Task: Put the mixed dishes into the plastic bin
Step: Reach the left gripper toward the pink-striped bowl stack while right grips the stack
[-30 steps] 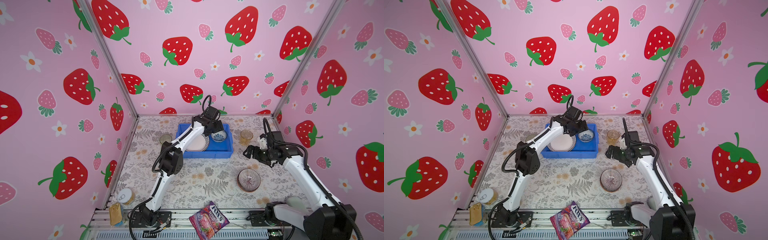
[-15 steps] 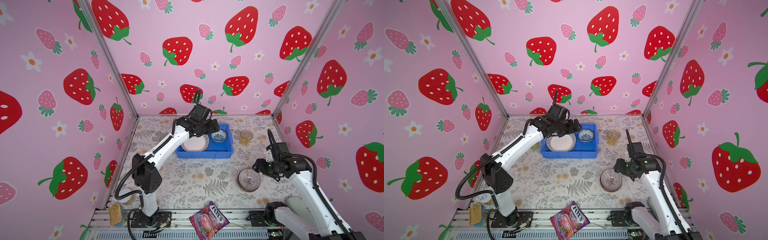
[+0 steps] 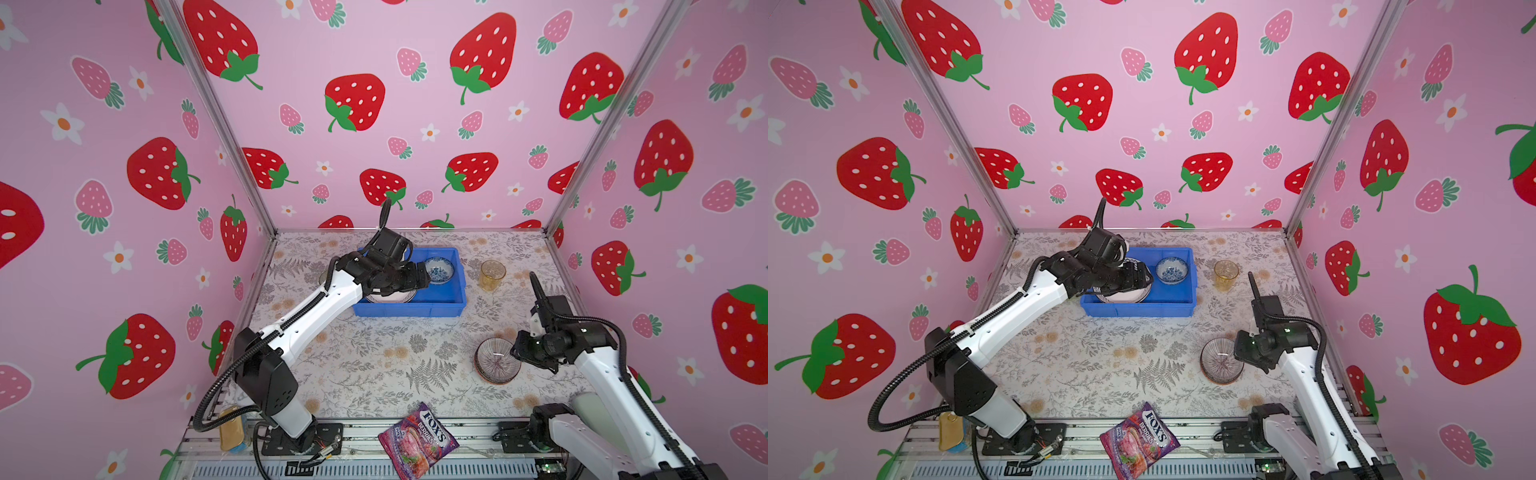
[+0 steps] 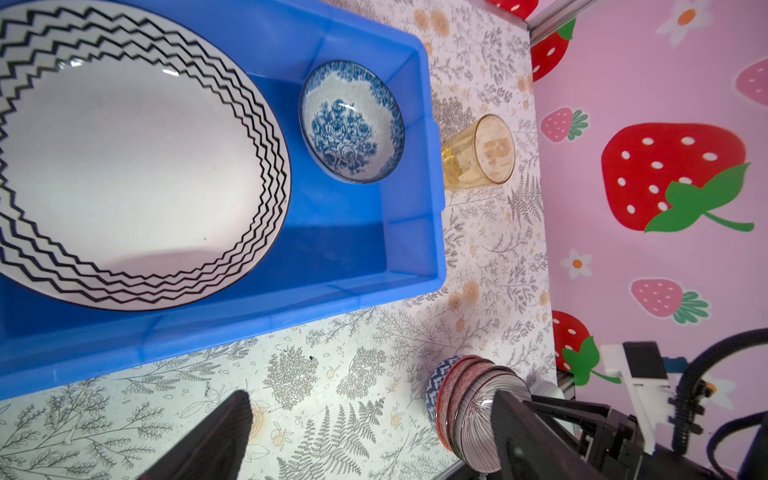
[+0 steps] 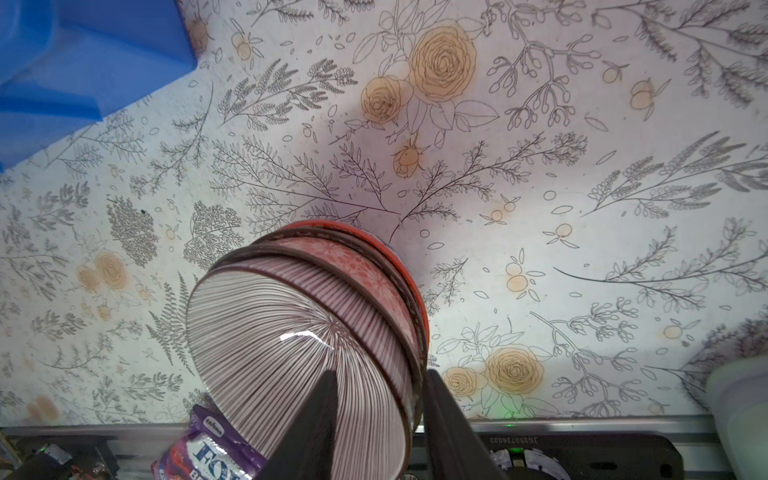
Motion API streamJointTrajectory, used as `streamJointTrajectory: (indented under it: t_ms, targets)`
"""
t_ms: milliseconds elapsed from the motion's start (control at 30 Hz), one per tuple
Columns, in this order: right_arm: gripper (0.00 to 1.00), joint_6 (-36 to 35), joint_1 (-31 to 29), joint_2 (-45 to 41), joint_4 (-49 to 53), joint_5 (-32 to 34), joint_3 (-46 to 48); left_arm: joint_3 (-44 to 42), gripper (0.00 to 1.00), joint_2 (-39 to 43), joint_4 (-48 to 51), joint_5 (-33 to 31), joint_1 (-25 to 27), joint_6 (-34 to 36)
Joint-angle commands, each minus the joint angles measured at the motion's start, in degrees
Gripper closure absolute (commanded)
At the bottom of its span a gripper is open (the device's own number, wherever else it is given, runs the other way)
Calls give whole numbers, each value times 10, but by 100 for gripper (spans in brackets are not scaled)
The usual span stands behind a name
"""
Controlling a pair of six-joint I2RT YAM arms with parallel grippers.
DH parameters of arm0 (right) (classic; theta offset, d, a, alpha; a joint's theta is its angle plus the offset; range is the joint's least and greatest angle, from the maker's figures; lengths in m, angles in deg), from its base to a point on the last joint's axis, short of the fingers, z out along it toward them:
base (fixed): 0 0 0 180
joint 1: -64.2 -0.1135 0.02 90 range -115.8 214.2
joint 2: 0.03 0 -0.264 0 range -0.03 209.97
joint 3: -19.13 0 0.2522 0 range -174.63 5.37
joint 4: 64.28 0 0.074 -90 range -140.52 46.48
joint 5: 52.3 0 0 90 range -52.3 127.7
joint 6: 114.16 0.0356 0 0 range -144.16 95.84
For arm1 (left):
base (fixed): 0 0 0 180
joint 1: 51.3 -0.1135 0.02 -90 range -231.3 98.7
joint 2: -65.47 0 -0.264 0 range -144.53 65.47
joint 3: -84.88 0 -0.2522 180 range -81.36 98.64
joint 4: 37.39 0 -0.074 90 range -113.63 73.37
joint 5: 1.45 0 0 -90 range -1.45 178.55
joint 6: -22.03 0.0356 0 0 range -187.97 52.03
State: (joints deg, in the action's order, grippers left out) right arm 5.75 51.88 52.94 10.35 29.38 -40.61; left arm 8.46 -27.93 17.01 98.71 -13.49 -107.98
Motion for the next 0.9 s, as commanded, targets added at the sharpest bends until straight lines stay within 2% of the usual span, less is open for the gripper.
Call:
streamJointTrajectory:
  t_ms: [0,133,400,867]
  targets:
    - [67,-10,-2,-4,12,6,5,-9,7,9,8,17,16,13]
    - [71,-16,-2,-2,11,9,4,-9,8,6,13,44,39,39]
    - [79,-27,-2,6,8,3,4,1,7,-12,38,61,95,94]
    - [94,-34,-2,0,14,-13,-8,-14,7,-39,11,91,117,75]
